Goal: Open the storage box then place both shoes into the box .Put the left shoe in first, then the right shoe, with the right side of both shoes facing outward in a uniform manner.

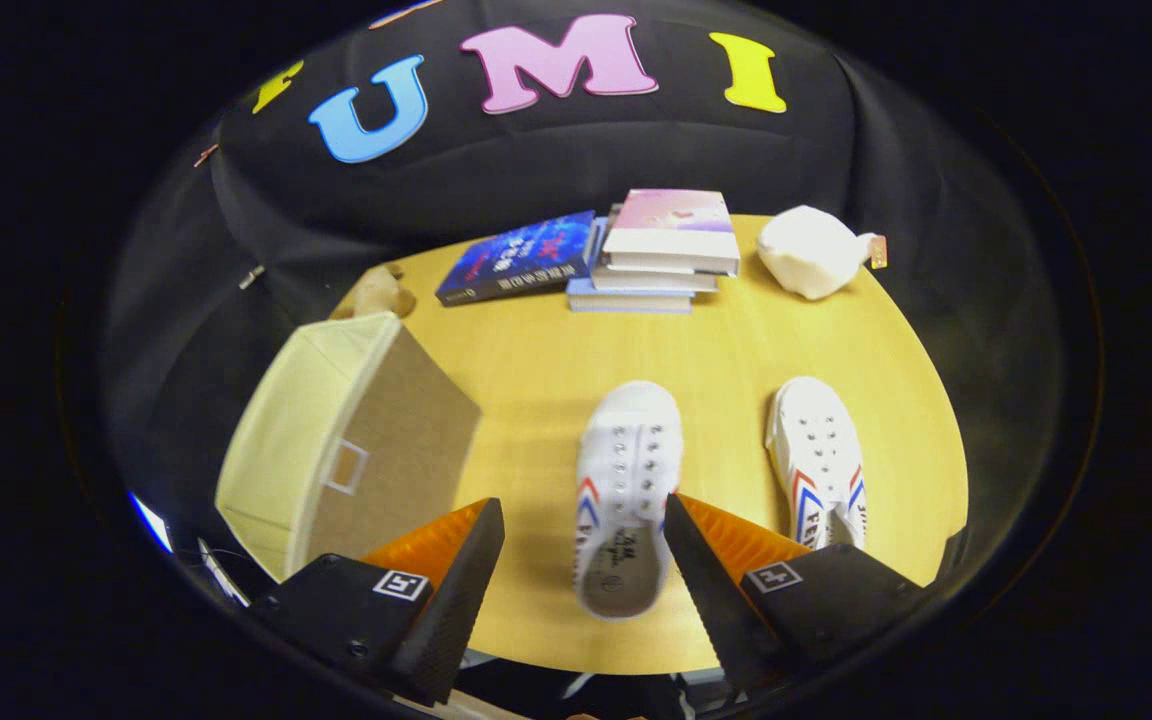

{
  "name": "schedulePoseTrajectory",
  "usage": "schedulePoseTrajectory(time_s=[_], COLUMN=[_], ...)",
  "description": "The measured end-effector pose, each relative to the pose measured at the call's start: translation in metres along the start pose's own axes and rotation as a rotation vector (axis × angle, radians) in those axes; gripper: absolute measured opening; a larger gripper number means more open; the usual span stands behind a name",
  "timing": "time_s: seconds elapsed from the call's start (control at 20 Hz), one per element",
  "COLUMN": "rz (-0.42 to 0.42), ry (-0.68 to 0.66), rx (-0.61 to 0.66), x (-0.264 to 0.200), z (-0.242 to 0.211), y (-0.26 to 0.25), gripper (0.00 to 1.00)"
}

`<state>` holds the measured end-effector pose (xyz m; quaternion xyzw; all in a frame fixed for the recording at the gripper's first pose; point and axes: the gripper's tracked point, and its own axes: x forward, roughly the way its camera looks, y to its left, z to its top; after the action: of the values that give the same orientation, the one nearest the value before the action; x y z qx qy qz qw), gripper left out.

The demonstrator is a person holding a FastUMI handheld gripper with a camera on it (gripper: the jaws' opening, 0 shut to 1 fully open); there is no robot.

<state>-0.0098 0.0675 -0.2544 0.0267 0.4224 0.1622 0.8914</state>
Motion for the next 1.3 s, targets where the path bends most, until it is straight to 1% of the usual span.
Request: schedulePoseTrajectory(time_s=[0.25,0.35,0.45,0.5,0.55,0.6,0.65,0.7,0.75,0.8,0.85,0.9,0.95,1.05,1.1,1.25,1.3], rz=[-0.037,-0.034,-0.028,-0.009,0.028,0.046,0.061,0.097,0.115,0.128,0.141,0.154,0.156,0.146,0.144,0.103,0.096], ry=[0.095,0.126,0.164,0.185,0.191,0.183,0.195,0.19,0.192,0.184,0.192,0.197,0.203,0.195,0.196,0.161,0.142], rx=[-0.037,-0.059,-0.093,-0.095,-0.075,-0.057,-0.056,-0.053,-0.053,-0.05,-0.05,-0.038,-0.01,0.081,0.095,0.091,0.109], x=[0.039,0.053,0.066,0.069,0.073,0.076,0.076,0.076,0.077,0.077,0.076,0.078,0.074,0.076,0.075,0.062,0.053], z=[-0.029,-0.035,-0.041,-0.044,-0.044,-0.041,-0.042,-0.042,-0.044,-0.043,-0.043,-0.044,-0.042,-0.041,-0.041,-0.031,-0.025], y=[-0.041,-0.048,-0.056,-0.055,-0.048,-0.044,-0.043,-0.037,-0.033,-0.034,-0.035,-0.034,-0.036,-0.036,-0.036,-0.033,-0.028], gripper=[0.99,0.99,0.95,0.89,0.85,0.71,0.63,0.54,0.5,0.31,0.32,0.28,0.23,0.09,0.06,0.05,0.05])
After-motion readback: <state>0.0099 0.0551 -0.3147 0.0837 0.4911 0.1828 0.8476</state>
